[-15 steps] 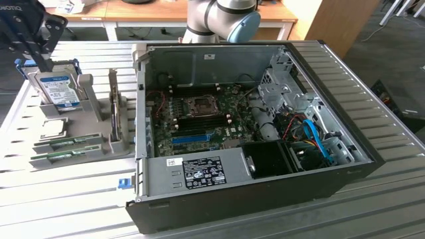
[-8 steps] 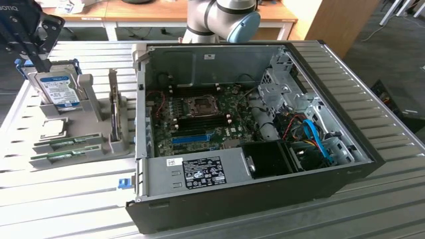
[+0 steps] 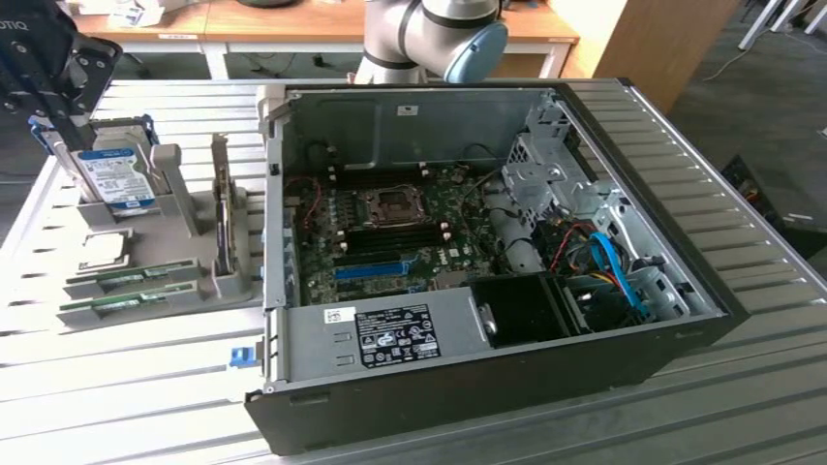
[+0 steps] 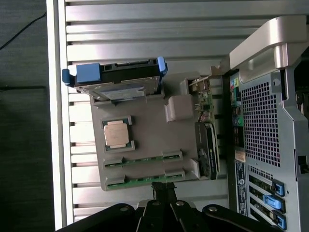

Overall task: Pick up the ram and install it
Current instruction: 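Pick up the ram and move it above insertion slot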

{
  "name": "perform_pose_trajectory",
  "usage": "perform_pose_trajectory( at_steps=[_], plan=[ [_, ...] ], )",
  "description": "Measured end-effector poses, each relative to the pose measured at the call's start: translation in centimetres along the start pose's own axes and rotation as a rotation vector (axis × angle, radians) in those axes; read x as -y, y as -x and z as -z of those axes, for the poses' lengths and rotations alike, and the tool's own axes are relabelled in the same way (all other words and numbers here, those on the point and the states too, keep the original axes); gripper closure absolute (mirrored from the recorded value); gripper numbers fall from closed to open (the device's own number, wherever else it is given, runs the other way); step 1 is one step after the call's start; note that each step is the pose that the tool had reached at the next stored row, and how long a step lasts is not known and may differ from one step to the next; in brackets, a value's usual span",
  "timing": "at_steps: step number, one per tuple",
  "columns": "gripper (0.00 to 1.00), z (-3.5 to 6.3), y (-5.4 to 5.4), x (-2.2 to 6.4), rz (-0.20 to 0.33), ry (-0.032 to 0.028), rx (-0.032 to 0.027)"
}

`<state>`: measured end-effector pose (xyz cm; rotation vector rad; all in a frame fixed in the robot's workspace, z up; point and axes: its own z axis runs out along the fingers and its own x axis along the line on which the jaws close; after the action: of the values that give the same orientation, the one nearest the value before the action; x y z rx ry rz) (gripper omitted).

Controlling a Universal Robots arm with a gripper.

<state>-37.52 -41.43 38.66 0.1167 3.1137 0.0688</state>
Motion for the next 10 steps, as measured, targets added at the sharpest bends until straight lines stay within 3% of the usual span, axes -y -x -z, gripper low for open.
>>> perform_pose_trajectory(
  at_steps=[10],
  plan=[
    [0.89, 0.00, 0.00, 0.00, 0.000, 0.0000, 0.0000]
  ],
)
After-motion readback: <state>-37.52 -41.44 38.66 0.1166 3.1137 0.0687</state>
